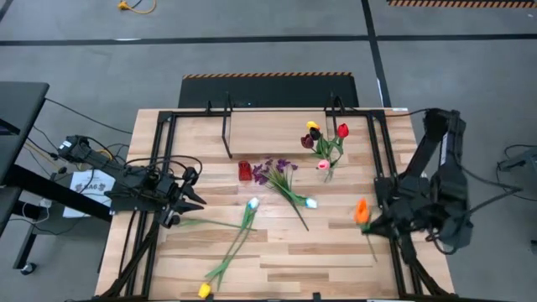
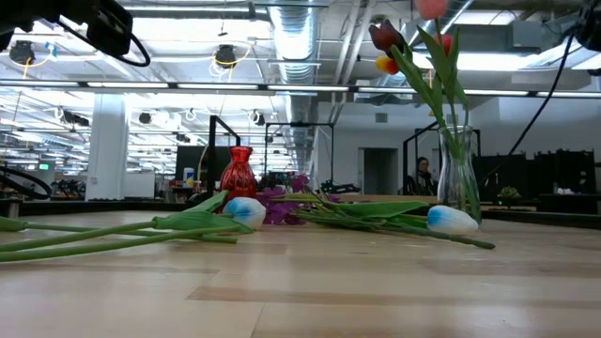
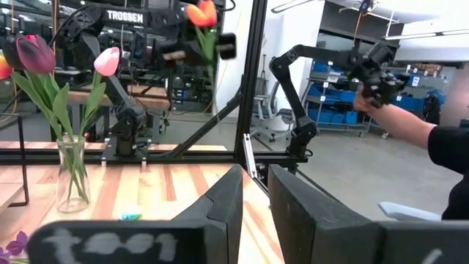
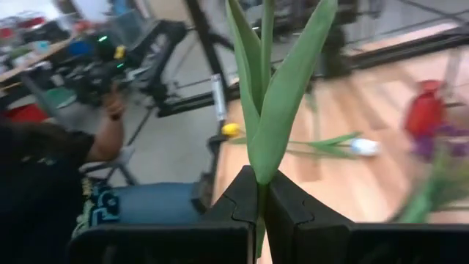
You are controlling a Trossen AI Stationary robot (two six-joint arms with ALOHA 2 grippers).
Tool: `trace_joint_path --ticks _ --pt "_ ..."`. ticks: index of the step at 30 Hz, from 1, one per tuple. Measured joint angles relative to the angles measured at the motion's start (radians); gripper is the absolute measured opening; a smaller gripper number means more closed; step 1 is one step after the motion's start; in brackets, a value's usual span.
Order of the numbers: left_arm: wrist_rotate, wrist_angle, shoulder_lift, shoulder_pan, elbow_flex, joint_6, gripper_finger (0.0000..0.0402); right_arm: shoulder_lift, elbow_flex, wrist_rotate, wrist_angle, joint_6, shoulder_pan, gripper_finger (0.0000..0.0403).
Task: Pick and place flowers into a vace then onto a shelf
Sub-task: Put the orange flower into the transparent vase
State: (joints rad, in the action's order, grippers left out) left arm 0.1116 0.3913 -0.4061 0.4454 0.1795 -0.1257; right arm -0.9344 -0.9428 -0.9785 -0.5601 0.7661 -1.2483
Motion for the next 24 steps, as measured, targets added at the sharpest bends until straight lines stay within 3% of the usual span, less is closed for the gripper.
trace_joint_path --ticks 5,9,11,17,20,24 --pt "0.0 0.0 0.0 0.0 0.0 0.0 0.0056 -0.014 0.196 0.16 0.453 -0.22 0.089 0.0" --pt "0.0 0.0 0.0 0.0 0.0 0.006 0.0056 -0.039 0.342 0.424 0.85 -0.451 0.248 0.0" --pt "0.0 0.0 0.0 0.0 0.0 0.007 0.0056 -0.054 0.371 0.557 0.926 -0.548 0.34 0.0" --pt "0.0 -0.018 0.0 0.0 0.0 0.01 0.0056 0.026 0.362 0.789 0.893 -0.975 0.5 0.0" --pt "0.0 -0.021 0.0 0.0 0.0 0.01 0.0056 0.161 0.359 0.769 0.768 -1.086 0.491 0.0" --pt "0.0 -0.021 0.0 0.0 0.0 0.01 0.0056 0.385 0.359 0.635 0.588 -1.094 0.468 0.0"
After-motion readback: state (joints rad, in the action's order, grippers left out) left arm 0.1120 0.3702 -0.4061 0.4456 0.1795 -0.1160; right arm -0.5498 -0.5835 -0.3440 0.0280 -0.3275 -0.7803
